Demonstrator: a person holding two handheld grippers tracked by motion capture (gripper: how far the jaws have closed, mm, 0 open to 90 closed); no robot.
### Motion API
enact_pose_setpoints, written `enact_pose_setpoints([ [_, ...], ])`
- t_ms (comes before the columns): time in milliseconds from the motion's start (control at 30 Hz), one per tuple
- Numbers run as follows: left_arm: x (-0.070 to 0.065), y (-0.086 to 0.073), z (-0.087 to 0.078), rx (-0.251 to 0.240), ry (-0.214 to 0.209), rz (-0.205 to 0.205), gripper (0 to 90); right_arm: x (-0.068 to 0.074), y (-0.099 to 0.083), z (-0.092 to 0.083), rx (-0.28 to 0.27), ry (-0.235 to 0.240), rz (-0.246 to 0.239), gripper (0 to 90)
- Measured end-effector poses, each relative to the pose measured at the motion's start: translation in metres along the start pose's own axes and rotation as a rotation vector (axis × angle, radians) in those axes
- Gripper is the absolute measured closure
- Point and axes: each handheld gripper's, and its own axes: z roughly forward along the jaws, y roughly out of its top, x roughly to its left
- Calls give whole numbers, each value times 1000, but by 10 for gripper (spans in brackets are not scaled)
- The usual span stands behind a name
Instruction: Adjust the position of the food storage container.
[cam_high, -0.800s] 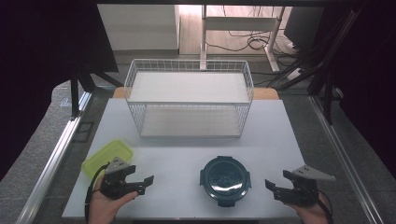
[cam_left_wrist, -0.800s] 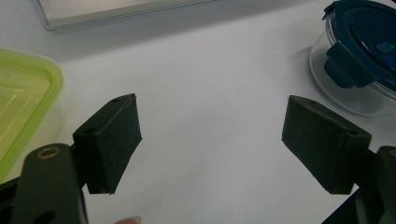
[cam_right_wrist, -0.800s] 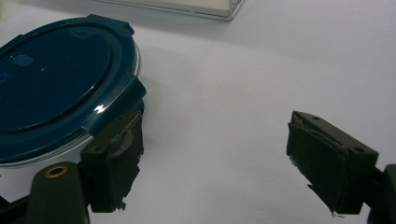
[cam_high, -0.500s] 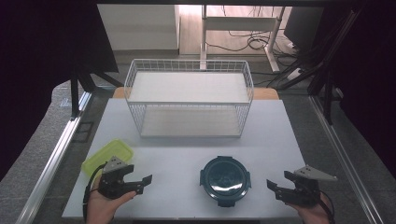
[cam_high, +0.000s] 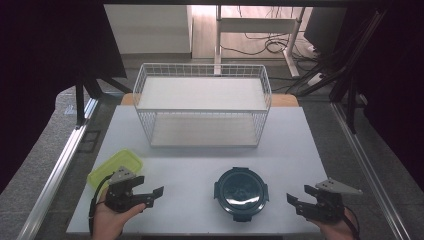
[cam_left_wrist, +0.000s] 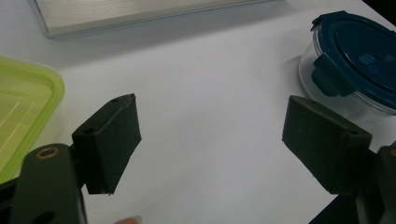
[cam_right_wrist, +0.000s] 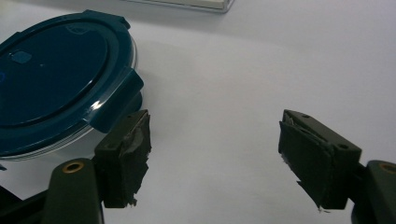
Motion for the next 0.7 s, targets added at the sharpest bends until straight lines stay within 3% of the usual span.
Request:
enact_pose_setpoints([
  [200, -6, 2, -4, -11, -8, 12, 184, -1, 0, -3, 13, -25, 10, 286],
  [400, 0, 1, -2, -2, -1, -5, 183, -2, 1, -3, 23, -3, 3, 385],
  [700, 2, 0, -3, 0, -5, -7, 182, 17, 3, 1, 154, 27, -92, 611],
])
